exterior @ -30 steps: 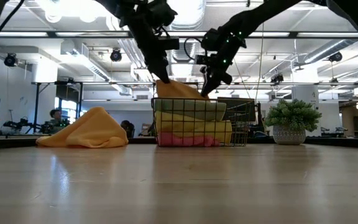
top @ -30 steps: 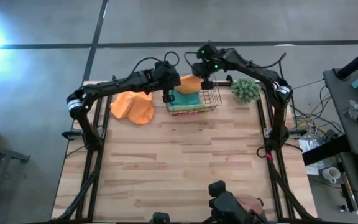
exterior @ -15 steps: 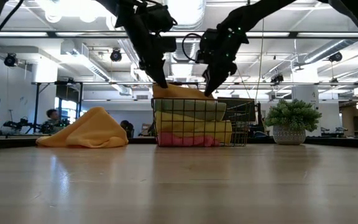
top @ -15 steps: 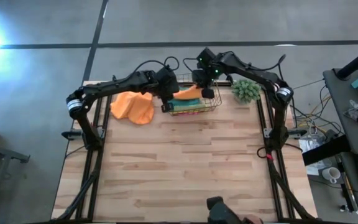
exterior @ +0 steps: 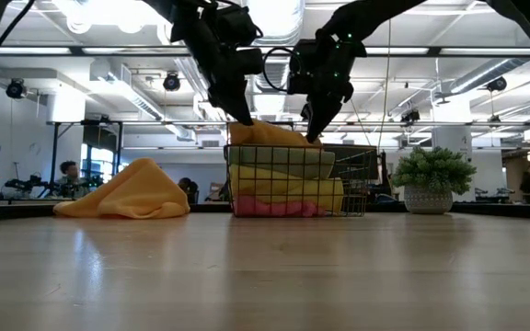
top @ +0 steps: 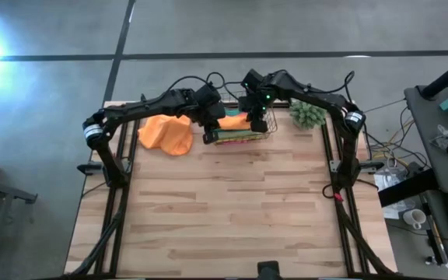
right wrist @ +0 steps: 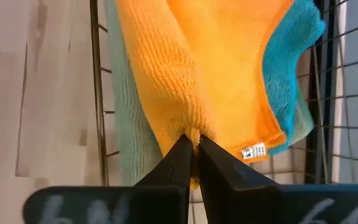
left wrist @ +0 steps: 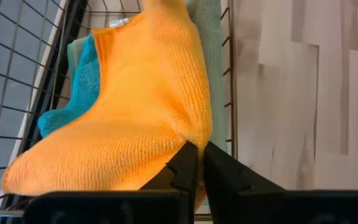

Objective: Fold microfiber towels
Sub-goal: Put the bottom folded orange microfiber cloth into the gold wire basket, then fold the orange microfiber cloth

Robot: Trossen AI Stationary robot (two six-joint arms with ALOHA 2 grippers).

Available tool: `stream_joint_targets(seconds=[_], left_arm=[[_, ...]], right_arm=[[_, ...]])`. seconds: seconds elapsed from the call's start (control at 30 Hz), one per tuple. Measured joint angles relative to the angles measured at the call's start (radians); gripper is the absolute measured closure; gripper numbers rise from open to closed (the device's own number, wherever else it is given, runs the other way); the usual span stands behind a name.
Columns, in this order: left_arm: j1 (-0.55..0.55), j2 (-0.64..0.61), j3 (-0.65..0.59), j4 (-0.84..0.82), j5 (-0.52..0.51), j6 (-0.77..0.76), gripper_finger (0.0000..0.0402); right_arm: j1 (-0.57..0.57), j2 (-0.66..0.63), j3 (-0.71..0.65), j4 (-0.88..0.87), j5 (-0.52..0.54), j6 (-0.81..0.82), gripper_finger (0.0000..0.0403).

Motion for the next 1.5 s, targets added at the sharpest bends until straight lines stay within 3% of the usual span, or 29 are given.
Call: stream_joint_targets(seconds=[0.3, 0.5, 0.67, 0.87, 0.97, 1.1, 1.3, 1.5], left_arm=[[0.0, 0.0, 0.0, 0.008, 0.002, -0.059, 0.029], [0.0, -0.009, 0.028, -0.005, 0.002, -0.068, 0.0222], [0.008, -0.035, 0.118, -0.059, -0.011, -0.067, 0.0207], [0.018, -0.096, 0.171, -0.169, -0.181, -0.066, 0.0206], [0.023, -0.143, 0.147, -0.242, -0.215, -0.081, 0.0206], [0.023, -0.209, 0.057, -0.288, -0.221, -0.182, 0.0206], [0.021, -0.344, -0.203, -0.25, -0.241, -0.326, 0.0206], [0.023, -0.44, -0.518, 0.009, -0.246, -0.419, 0.0206]], right_arm=[[0.001, -0.007, 0.001, -0.046, -0.003, 0.044, 0.0306], [0.0, -0.031, 0.079, -0.157, -0.003, 0.045, 0.0263], [0.0, -0.043, 0.153, -0.151, -0.003, 0.051, 0.0255], [0.0, -0.039, 0.143, -0.044, -0.037, 0.044, 0.0265], [0.0, -0.027, 0.136, -0.037, -0.04, 0.052, 0.0271], [0.003, -0.015, 0.136, -0.039, -0.04, 0.067, 0.0277], [0.045, -0.015, 0.137, -0.037, -0.04, 0.047, 0.0286], [0.093, -0.015, 0.138, -0.033, -0.038, 0.093, 0.0292]])
